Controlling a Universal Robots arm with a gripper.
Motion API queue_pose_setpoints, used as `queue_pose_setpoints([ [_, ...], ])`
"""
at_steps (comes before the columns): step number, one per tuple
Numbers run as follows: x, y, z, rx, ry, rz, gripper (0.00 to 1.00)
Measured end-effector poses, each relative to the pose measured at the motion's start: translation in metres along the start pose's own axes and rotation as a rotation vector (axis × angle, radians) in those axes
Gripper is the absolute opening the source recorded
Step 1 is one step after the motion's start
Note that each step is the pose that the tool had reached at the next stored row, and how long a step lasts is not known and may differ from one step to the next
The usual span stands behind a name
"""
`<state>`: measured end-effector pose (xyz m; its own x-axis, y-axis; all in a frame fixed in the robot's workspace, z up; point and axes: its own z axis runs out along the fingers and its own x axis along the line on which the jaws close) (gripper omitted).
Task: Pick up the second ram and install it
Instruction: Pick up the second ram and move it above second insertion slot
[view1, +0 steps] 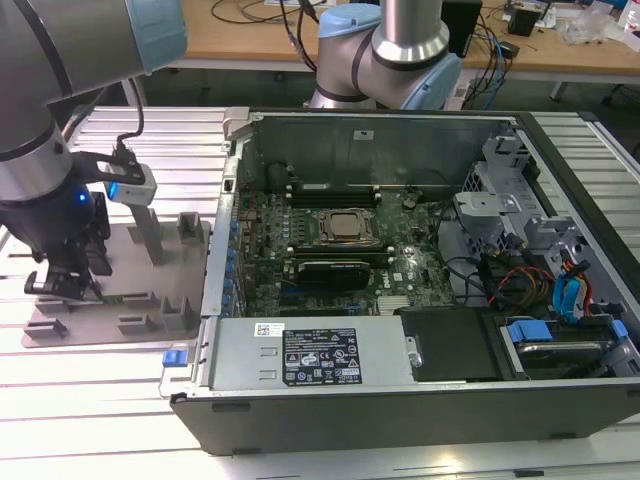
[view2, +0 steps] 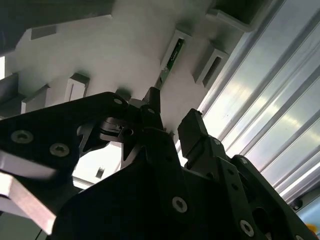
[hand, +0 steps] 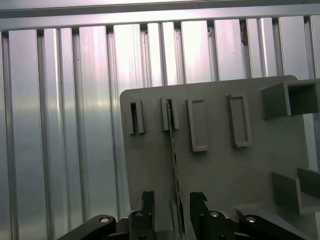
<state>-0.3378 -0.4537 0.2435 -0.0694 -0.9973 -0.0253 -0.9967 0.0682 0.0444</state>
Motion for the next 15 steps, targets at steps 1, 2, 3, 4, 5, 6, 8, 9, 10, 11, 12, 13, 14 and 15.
queue_pose_setpoints([
  [1,0.0001,-0.0001,0.0031,0.0,0.0001,0.0,0.4],
  [2,0.0001,-0.0002,0.0052,0.0,0.0,0.0,0.4],
  [3,0.0002,-0.0003,0.0074,0.0,0.0,-0.001,0.4],
  [4,0.0002,-0.0004,0.0091,0.0,0.0,-0.001,0.4],
  [5,0.0003,-0.0005,0.0107,-0.0001,0.0001,-0.001,0.4],
  [6,0.0003,-0.0005,0.0118,0.0,0.0001,-0.001,0.4],
  [8,0.0004,-0.0007,0.0147,-0.0001,0.0001,-0.001,0.4],
  [9,0.0004,-0.0007,0.0155,0.0,0.0001,-0.001,0.4],
  [10,0.0004,-0.0007,0.0161,-0.0001,0.0001,-0.001,0.4],
  [11,0.0005,0.0004,0.018,-0.0002,0.0002,-0.001,0.4],
  [12,0.0007,0.0022,0.0194,0.0001,0.0001,-0.002,0.4],
  [13,0.0012,0.0089,0.0208,-0.0004,-0.0034,-0.002,0.4],
  [14,0.0016,0.0141,0.0219,-0.0009,-0.0108,-0.004,0.4],
  [15,0.0018,0.0165,0.0231,-0.0014,-0.0173,-0.009,0.4],
])
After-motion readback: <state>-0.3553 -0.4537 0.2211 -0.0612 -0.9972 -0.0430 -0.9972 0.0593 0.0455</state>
